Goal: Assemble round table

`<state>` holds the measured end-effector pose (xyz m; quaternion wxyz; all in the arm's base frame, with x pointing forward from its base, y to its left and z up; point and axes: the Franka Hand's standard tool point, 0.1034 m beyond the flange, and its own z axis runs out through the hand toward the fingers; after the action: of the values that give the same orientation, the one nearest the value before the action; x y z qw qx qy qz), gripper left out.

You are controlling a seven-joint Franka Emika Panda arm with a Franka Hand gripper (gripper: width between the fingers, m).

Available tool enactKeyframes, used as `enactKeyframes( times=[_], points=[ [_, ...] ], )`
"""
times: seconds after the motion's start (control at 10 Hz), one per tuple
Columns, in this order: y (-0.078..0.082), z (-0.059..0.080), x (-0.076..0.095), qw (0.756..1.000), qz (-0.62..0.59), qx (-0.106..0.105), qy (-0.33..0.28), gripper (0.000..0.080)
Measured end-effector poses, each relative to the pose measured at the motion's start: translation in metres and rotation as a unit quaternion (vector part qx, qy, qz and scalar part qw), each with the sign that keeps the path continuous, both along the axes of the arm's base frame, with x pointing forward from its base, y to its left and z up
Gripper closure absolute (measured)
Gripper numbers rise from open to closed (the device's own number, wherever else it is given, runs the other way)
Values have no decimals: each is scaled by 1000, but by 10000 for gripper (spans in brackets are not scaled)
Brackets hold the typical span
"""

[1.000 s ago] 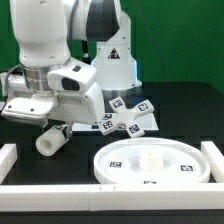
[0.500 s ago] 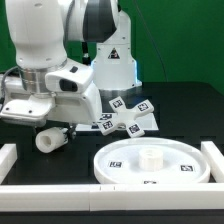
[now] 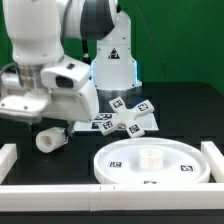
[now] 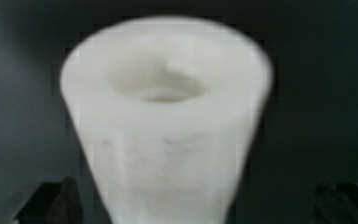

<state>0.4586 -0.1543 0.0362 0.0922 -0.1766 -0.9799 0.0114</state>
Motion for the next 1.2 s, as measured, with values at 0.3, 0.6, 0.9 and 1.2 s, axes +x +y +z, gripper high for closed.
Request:
enactKeyframes(
  times=[0.3, 0.6, 0.9, 1.2],
  points=[
    [7, 22, 19, 983, -179, -38, -22, 150],
    [16, 38, 42, 930, -359, -69, -33, 150],
    [23, 39, 46, 879, -469, -83, -33, 150],
    [24, 38, 46, 824, -558, -96, -31, 150]
  ],
)
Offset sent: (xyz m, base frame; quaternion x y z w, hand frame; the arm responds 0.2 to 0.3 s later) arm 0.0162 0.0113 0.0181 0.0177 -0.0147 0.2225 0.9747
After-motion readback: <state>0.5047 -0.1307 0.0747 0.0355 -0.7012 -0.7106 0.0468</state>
